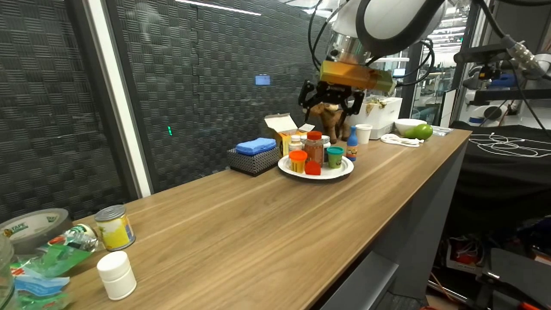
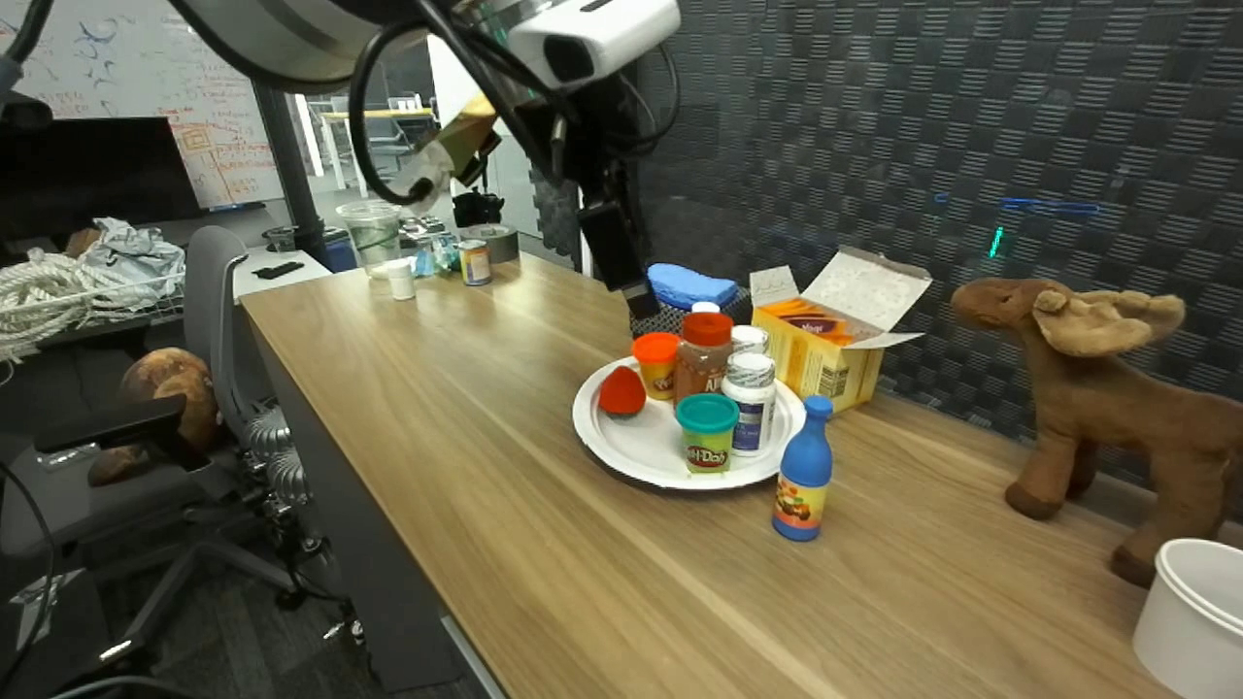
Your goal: Put all the objects surrounding the plate on to the plate.
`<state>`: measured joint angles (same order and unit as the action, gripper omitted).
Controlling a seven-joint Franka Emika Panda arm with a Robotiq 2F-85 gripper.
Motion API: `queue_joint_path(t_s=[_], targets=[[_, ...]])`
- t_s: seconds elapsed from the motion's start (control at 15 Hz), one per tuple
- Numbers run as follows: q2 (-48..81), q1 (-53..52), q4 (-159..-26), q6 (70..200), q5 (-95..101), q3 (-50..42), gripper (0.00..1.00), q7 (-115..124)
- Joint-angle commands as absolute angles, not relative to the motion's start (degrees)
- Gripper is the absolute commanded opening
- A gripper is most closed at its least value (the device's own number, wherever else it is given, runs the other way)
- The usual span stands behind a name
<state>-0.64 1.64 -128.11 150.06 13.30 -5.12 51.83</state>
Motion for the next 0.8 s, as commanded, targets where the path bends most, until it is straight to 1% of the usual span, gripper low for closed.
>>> queue_joint_path(t_s=[0.0, 0.47, 0.73], targets=[[-0.2, 4.0, -122.7, 143.8, 10.2, -5.7, 1.0, 48.8], [4.5, 7.2, -111.7, 131.1, 9.9, -7.9, 1.0, 46.1], [8.0, 8.2, -107.6, 127.3, 9.4, -9.3, 1.0, 44.9]])
